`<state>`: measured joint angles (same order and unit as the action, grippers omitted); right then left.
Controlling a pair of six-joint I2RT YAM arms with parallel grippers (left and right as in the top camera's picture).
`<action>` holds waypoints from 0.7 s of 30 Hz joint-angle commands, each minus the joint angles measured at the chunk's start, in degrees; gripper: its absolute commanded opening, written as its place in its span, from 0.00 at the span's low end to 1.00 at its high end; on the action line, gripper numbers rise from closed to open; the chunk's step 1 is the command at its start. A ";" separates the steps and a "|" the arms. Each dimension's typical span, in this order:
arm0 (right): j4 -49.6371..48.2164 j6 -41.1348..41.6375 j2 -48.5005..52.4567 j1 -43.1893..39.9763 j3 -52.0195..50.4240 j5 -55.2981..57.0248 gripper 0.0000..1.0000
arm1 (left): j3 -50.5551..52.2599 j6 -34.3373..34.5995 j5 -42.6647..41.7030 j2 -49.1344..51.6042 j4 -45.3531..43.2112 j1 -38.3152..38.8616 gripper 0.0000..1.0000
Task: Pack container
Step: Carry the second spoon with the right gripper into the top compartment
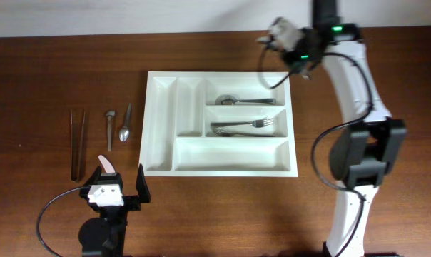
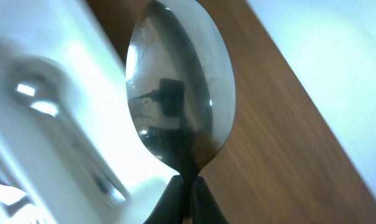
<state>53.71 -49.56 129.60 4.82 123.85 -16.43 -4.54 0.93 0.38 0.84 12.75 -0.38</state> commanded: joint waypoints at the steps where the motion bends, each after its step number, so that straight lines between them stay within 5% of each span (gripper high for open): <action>1: 0.02 -4.04 -0.59 5.57 0.85 0.98 0.04 | 0.66 -0.09 -0.63 -0.50 -0.17 0.22 0.99; 21: 2.27 -3.34 5.84 10.56 -1.81 0.33 0.04 | 0.66 -0.09 -0.63 -0.50 -0.17 0.22 0.99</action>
<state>55.90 -53.01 134.28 15.38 122.69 -14.48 -4.54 0.93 0.36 0.84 12.75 -0.38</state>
